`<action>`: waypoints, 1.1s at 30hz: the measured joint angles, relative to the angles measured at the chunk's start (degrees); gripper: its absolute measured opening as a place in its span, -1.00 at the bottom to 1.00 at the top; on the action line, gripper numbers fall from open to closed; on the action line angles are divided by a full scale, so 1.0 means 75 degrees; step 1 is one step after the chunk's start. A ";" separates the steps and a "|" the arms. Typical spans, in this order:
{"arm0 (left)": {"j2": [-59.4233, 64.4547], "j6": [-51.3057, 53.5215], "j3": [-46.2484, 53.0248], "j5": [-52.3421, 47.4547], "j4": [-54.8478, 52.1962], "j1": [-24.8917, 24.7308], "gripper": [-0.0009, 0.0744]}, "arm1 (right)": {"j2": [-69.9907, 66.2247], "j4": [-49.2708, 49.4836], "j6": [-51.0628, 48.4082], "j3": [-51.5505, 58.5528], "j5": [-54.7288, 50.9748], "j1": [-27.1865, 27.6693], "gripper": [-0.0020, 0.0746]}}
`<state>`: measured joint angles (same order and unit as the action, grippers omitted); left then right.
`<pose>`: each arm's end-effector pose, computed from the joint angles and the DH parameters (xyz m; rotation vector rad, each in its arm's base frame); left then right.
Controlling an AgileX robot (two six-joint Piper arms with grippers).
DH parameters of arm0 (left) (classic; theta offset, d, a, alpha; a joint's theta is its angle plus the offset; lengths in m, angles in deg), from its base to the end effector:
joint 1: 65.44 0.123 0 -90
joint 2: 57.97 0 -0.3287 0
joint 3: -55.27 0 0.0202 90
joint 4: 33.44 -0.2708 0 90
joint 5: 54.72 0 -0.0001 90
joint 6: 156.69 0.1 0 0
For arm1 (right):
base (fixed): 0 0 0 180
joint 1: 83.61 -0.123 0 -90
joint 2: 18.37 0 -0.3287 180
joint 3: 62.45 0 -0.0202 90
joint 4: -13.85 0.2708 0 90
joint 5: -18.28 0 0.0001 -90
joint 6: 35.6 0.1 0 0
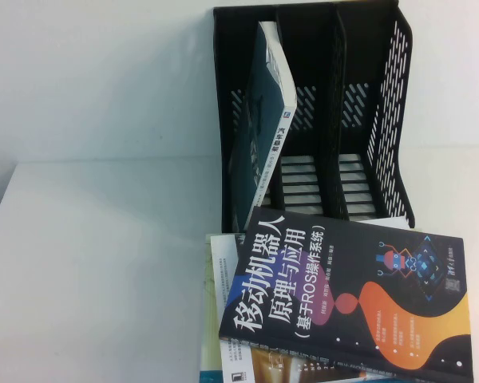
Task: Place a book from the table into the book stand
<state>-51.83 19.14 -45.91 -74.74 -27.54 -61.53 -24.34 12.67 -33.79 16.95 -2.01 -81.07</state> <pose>0.0379 -0.0009 0.1763 -0.1926 1.8215 -0.1035 0.0376 -0.0024 0.1721 0.0572 1.8433 -0.0290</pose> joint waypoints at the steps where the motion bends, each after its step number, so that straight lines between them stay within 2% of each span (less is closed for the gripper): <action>1: 0.0000 0.0000 0.0000 0.0000 0.0000 0.0000 -0.99 | 0.0000 0.0000 0.0000 0.0000 0.0000 0.0000 -0.96; 27: 0.0000 0.0150 0.0000 0.0029 0.0017 0.0000 -0.99 | 0.0000 0.0004 0.0000 0.0000 0.0016 0.0000 -0.96; 33: 0.0000 0.0150 0.0082 0.0697 0.0652 0.0000 -0.99 | 0.0000 0.0033 0.0000 0.0062 0.0785 0.0000 -0.96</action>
<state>-51.83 20.26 -45.30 -69.51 -22.65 -61.53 -24.34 12.92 -33.79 17.41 3.88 -81.07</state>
